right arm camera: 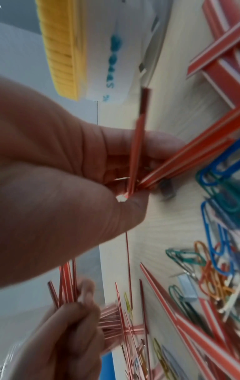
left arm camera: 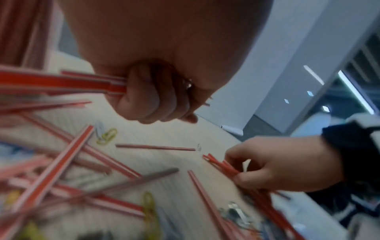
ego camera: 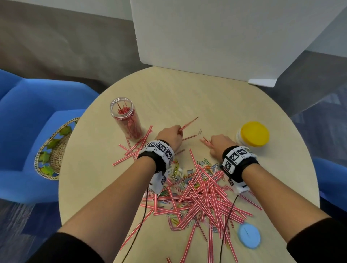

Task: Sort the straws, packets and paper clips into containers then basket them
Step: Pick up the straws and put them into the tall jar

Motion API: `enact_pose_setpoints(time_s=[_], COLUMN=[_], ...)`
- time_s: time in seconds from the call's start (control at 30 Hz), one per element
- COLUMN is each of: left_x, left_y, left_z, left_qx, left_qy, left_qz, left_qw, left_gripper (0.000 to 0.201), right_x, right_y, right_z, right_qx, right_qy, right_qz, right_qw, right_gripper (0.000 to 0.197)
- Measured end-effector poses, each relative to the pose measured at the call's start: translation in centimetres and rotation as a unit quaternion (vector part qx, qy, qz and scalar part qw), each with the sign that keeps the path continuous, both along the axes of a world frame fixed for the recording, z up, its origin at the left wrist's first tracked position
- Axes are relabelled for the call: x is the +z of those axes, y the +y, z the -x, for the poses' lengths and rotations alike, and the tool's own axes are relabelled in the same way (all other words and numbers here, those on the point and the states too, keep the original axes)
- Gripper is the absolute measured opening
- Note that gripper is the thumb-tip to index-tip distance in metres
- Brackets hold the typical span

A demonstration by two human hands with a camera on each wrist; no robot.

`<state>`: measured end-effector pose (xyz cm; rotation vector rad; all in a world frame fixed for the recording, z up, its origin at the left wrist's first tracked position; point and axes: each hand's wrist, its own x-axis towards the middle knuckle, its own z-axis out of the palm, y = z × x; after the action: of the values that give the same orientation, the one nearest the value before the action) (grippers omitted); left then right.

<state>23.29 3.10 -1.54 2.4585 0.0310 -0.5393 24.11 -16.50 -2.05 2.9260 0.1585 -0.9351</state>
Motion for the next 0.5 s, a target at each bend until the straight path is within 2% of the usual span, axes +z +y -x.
enact_pose_setpoints(time_s=[0.13,0.23,0.33,0.4,0.5], left_x=[-1.1,-1.6,-1.3,-1.2,-1.3], left_y=[-1.1,-2.1,-3.4,-4.1,-4.5], left_z=[3.4,6.8,9.8,11.1,12.1], left_qx=[0.028,-0.006,-0.093,-0.162,-0.260], left_qy=[0.056,0.094,0.101,0.079,0.030], left_qz=[0.046,0.074,0.103,0.109,0.053], left_qw=[0.997,0.993,0.985,0.978,0.964], left_gripper=[0.023,0.022,0.025,0.038,0.056], right_x=[-0.6,-1.2,-1.6,-1.6,-0.7], right_y=[0.0,-0.3,-0.8,-1.5,-3.4], right_z=[0.2,-0.1,0.0,0.1,0.5], right_qx=[-0.016,-0.037,-0.074,-0.121,-0.208], right_qy=[-0.008,-0.017,-0.009,0.009,0.031], right_qz=[-0.030,-0.053,-0.087,-0.108,-0.189], right_qw=[0.999,0.998,0.993,0.987,0.959], right_gripper=[0.024,0.032,0.032,0.025,0.014])
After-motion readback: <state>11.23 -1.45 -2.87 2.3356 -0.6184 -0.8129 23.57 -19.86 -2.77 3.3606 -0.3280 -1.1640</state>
